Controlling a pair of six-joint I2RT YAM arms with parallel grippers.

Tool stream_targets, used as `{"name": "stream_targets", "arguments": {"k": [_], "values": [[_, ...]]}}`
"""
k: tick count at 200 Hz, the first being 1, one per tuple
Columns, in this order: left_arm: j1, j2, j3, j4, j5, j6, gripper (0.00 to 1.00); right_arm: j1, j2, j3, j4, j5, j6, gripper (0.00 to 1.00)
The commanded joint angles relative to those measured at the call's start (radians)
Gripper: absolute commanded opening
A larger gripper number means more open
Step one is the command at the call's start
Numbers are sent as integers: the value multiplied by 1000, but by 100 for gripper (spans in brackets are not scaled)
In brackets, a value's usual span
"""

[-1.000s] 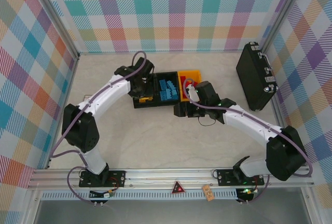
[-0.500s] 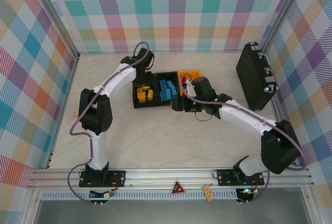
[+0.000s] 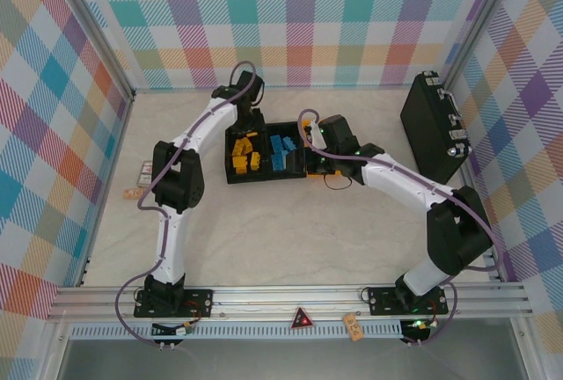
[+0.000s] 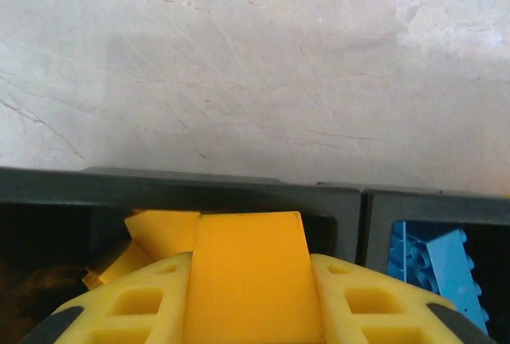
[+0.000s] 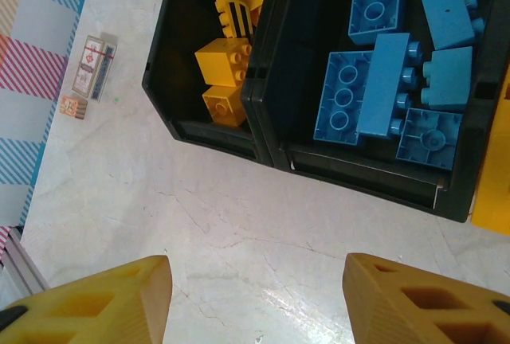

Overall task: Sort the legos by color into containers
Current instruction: Place the lego in the container, then reset both arms

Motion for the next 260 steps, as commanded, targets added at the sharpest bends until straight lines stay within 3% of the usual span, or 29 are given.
{"name": "stream_targets", "arguments": {"k": [1, 42, 178, 217, 260], "values": [[9, 24, 32, -16, 12, -2, 39, -8, 2, 11, 3, 0, -13, 59], [8, -2, 3, -8, 16, -9, 52, -11, -6, -6, 17, -4, -8, 59], [7, -344, -340, 118, 79, -12, 56, -13, -71, -30, -19, 39, -18, 60], [7, -465, -504, 201, 100, -10, 58, -19, -83, 1, -70, 109, -63, 65], [9, -629, -706, 323, 81, 2, 66, -49, -97, 23, -91, 162, -113, 70]]}}
